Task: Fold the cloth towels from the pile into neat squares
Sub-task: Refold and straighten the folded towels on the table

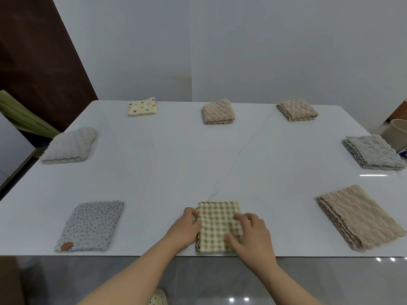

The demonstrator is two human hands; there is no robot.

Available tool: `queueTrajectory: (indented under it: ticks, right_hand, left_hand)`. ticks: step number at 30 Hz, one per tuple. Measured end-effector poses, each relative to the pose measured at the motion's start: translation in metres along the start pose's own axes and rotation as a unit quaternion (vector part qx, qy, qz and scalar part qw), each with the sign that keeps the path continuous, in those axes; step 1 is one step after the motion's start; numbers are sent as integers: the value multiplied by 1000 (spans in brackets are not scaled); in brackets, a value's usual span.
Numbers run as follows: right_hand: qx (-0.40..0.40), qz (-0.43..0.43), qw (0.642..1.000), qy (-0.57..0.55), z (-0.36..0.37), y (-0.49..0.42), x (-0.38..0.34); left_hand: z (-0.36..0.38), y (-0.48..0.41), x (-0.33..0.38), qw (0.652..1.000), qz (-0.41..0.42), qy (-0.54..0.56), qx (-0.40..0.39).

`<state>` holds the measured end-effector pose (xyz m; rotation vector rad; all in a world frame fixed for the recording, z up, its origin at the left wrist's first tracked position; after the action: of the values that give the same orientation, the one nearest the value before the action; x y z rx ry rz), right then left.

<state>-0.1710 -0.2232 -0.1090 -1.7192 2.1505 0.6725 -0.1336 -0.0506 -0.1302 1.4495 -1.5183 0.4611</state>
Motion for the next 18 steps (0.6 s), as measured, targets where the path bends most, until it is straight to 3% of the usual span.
queueTrajectory:
  ticks: [3,7,9,11,14,16,18]
  right_hand:
    - [39,-143,986,74,11,8,-18]
    - [-2,-222,968,115,23,9,-34]
    - [-13,-201,978,59,26,5,-30]
    - [-22,-97,992,-75,17,-2,-26]
    - [-12,67,943,-326,2,-5,-15]
    - [20,65,934,-352,-5,-4,-15]
    - [-21,19,954,-300,-2,-1,-25]
  left_hand:
    - [-2,1,2,999,-13,35,3]
    - [-2,2,0,998,-14,54,5]
    - [-3,3,1,998,-14,58,3]
    - [-4,3,2,998,-17,56,-5]
    - [-5,4,2,998,-19,59,-20]
    - [-6,5,2,998,-15,56,-26]
    - [-7,5,3,998,-10,57,-30]
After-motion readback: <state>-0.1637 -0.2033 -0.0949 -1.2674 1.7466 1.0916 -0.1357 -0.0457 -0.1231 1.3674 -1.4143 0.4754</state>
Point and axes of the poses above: each hand's wrist, its own y-axis away from the middle knuckle, its own z-axis out of the palm, x = y × z, the point moved 5 cm from there along -y, towards the middle knuckle, and after that the axes turned 10 degrees about z, right-handed, at the moved point
